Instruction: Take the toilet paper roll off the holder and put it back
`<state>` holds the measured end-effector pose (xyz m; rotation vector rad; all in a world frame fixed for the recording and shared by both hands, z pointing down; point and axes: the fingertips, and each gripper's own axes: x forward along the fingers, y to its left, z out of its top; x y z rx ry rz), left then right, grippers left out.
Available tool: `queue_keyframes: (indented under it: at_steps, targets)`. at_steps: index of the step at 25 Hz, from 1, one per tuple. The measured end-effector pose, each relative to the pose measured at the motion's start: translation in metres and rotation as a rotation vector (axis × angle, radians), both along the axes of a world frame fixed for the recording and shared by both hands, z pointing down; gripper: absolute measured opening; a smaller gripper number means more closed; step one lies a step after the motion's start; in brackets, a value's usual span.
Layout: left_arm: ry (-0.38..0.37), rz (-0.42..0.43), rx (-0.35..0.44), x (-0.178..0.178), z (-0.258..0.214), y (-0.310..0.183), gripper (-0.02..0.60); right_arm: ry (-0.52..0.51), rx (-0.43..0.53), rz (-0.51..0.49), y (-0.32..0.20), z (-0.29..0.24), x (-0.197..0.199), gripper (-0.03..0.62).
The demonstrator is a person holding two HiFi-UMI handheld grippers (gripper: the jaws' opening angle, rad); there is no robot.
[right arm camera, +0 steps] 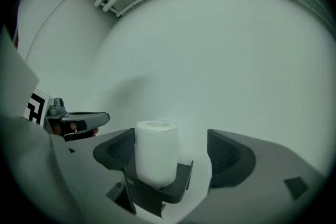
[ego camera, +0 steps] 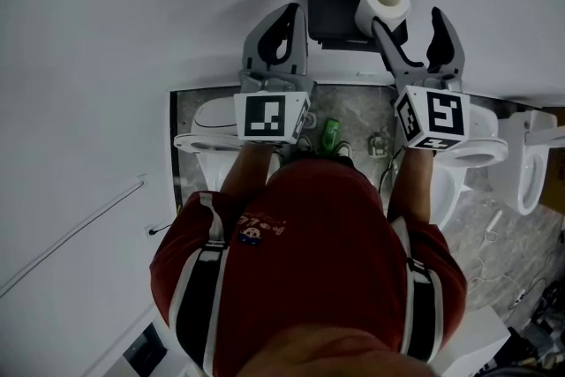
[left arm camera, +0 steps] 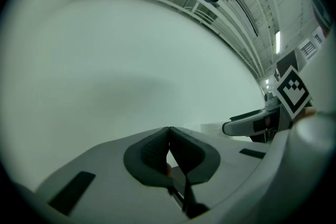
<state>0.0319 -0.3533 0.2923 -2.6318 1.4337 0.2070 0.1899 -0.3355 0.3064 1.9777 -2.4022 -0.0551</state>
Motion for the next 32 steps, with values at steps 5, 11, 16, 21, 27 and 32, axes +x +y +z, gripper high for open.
queue_keyframes:
  at_steps: [5, 11, 16, 21, 27, 32]
  targets:
    - [-0.008, 0.018, -0.01, 0.011, 0.003, 0.007, 0.018, -0.006, -0.009, 0.013, 0.01, 0.005, 0.009, 0.439]
    - [-0.013, 0.042, -0.013, 0.022, 0.004, 0.015, 0.018, -0.018, -0.022, 0.046, 0.023, 0.011, 0.023, 0.439]
    - [-0.03, 0.048, -0.025, 0.025, 0.012, 0.019, 0.018, -0.024, -0.05, 0.093, 0.036, 0.026, 0.039, 0.439]
    - [-0.027, 0.04, -0.035, 0.023, 0.017, 0.02, 0.018, -0.029, -0.07, 0.119, 0.041, 0.038, 0.049, 0.439]
    - [-0.03, 0.044, -0.042, 0.022, 0.021, 0.023, 0.018, -0.028, -0.074, 0.108, 0.042, 0.038, 0.044, 0.439]
    - [-0.017, 0.033, -0.043, 0.02, 0.019, 0.021, 0.018, -0.012, -0.059, 0.111, 0.039, 0.035, 0.044, 0.426]
